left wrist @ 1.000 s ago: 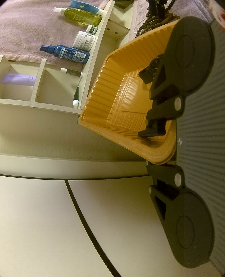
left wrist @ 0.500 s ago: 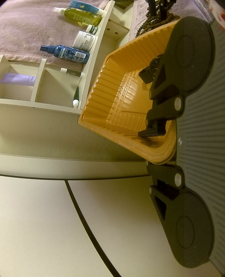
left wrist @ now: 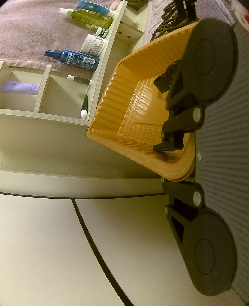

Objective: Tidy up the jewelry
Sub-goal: 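Move the right tool back over the bead necklaces, then pinch a dark bead necklace with the right tool and lift it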

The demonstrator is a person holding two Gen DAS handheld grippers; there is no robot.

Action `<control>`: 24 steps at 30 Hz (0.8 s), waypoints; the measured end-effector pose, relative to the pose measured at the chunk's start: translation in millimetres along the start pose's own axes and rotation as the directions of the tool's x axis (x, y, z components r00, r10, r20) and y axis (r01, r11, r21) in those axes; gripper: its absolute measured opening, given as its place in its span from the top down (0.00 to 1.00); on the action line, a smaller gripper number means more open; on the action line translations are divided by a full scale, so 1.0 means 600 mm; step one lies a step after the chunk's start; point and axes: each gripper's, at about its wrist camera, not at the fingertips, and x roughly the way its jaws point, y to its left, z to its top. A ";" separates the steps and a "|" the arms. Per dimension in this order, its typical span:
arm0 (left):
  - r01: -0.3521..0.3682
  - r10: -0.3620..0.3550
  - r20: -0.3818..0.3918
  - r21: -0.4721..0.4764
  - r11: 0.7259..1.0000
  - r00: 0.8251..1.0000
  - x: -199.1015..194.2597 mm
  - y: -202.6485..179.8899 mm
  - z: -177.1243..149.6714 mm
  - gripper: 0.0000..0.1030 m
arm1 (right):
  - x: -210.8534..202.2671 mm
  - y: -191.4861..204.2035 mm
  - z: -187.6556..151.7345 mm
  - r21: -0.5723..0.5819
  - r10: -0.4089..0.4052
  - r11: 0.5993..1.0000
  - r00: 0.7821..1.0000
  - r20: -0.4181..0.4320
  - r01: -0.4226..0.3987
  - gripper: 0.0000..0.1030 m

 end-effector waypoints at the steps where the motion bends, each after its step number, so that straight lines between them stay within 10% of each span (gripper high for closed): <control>1: 0.000 0.000 0.000 -0.001 1.000 1.000 0.000 0.000 -0.001 0.89 | 0.004 0.003 -0.003 -0.011 -0.010 1.000 1.000 -0.009 0.009 0.67; 8: 0.000 0.000 0.001 -0.002 1.000 1.000 0.000 0.000 0.000 0.89 | 0.027 0.009 -0.009 -0.048 -0.054 0.997 0.998 -0.016 0.053 0.71; 13: 0.000 0.000 0.002 -0.003 1.000 1.000 -0.001 0.000 -0.001 0.89 | 0.015 -0.001 -0.013 0.009 -0.023 1.000 1.000 -0.002 0.023 0.94; 24: -0.001 0.001 0.002 -0.005 1.000 1.000 -0.001 -0.001 0.002 0.89 | -0.059 -0.031 0.013 0.185 0.067 0.978 0.985 0.156 -0.096 0.94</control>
